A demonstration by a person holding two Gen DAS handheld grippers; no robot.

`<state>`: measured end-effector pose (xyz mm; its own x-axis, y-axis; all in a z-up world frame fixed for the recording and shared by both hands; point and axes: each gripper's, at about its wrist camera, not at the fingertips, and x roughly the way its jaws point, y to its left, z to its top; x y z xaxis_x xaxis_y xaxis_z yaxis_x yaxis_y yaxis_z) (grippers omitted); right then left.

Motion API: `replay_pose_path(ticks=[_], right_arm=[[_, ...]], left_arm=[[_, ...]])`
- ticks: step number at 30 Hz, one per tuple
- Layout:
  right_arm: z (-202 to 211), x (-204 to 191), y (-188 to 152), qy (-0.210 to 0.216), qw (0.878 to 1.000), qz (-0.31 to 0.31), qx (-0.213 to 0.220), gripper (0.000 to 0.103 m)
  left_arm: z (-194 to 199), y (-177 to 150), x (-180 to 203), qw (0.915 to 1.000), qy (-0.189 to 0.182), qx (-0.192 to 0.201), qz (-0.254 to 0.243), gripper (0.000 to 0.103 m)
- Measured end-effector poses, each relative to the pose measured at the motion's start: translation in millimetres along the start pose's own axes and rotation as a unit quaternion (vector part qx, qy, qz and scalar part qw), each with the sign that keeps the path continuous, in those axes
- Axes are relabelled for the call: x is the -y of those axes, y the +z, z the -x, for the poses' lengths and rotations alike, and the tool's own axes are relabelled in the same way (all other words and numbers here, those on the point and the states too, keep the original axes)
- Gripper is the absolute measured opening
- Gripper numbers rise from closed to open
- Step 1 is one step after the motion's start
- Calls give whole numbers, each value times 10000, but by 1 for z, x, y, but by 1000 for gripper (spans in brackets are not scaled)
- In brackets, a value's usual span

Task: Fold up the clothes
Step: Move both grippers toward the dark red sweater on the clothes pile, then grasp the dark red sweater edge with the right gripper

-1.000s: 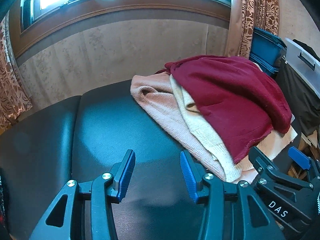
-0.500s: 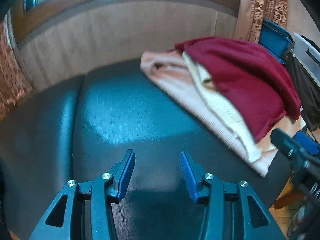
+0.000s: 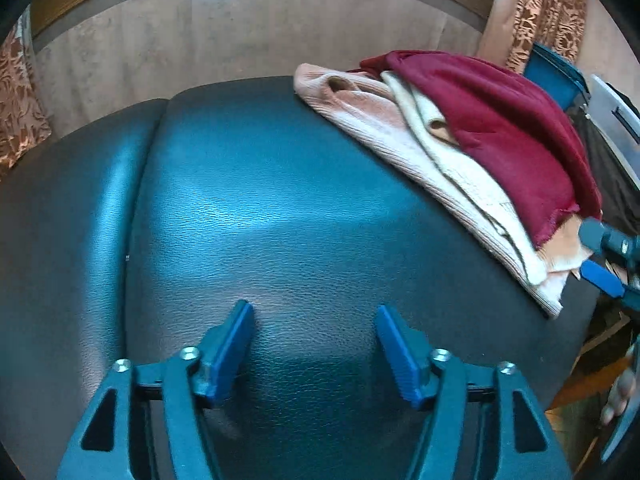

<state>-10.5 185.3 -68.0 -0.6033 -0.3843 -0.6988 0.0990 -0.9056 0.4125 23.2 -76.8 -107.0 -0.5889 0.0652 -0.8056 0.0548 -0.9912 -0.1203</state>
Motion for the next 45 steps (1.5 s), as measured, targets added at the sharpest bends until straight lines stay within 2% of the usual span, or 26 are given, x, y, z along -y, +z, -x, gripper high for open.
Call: replay_pose_path(ticks=[4, 6, 10, 12, 14, 16, 19, 22, 24, 25, 26, 27, 28, 32, 33, 34, 36, 37, 38, 39, 41, 43, 45], right_arm=[[7, 13, 25, -40, 9997, -114, 220, 94], [11, 14, 42, -263, 9983, 151, 502, 99], [5, 17, 75, -763, 9904, 881, 747, 100], [-6, 9, 91, -1194, 9789, 1486, 732, 90], [-20, 5, 108, -1413, 9717, 1780, 638, 59], [-30, 5, 124, -1567, 9674, 1896, 601, 50], [-45, 9, 144, -1974, 9525, 2228, 643, 49], [-62, 19, 164, -2178, 9476, 2265, 569, 49], [-74, 27, 170, -2174, 9498, 2211, 417, 52], [-79, 30, 172, -2130, 9520, 2171, 345, 60], [-86, 35, 172, -2047, 9550, 2138, 200, 75], [-91, 38, 171, -1936, 9578, 2122, 73, 85], [-96, 40, 169, -1773, 9608, 2128, -66, 102], [-104, 39, 164, -1839, 9569, 2238, -226, 103], [-102, 40, 165, -1812, 9589, 2168, -243, 103], [-99, 41, 167, -1749, 9625, 2059, -242, 101], [-86, 48, 174, -1690, 9698, 1757, -79, 80], [-80, 53, 177, -1681, 9727, 1601, 1, 62], [-74, 61, 180, -1599, 9769, 1419, 65, 48], [-70, 68, 183, -1500, 9803, 1281, 95, 42], [-63, 73, 187, -1340, 9840, 1169, 85, 23], [-47, 66, 186, -1037, 9868, 1236, 147, 15], [-32, 52, 178, -645, 9882, 1370, 244, 15]], left_arm=[[1, -5, -1, 9995, -263, 192, 62, 83], [2, -5, -3, 9987, -420, 290, 94, 92], [-1, -6, 4, 9983, -417, 373, -138, 98], [-3, -6, 7, 9980, -415, 414, -254, 102], [-4, -6, 8, 9978, -405, 427, -319, 102], [-2, -7, 6, 9974, -485, 458, -260, 103], [0, -6, 2, 9969, -574, 493, -204, 103], [0, -6, 1, 9970, -558, 493, -226, 103], [1, -7, 2, 9970, -551, 490, -235, 103], [1, -7, 1, 9970, -546, 497, -239, 103], [1, -7, 1, 9970, -542, 505, -244, 103], [1, -7, 1, 9969, -539, 512, -246, 103], [2, -7, 1, 9969, -548, 519, -241, 103], [3, -9, 0, 9966, -568, 547, -227, 103], [3, -9, 0, 9966, -563, 553, -232, 103], [3, -9, 0, 9967, -548, 556, -244, 103], [3, -9, 1, 9967, -519, 557, -263, 103], [3, -9, 1, 9968, -508, 558, -270, 103], [3, -10, 1, 9968, -500, 559, -275, 103], [3, -10, 2, 9968, -494, 555, -282, 103], [3, -10, 2, 9969, -494, 536, -305, 103], [3, -8, 1, 9971, -504, 468, -322, 102], [4, -5, 2, 9974, -516, 373, -328, 100]])
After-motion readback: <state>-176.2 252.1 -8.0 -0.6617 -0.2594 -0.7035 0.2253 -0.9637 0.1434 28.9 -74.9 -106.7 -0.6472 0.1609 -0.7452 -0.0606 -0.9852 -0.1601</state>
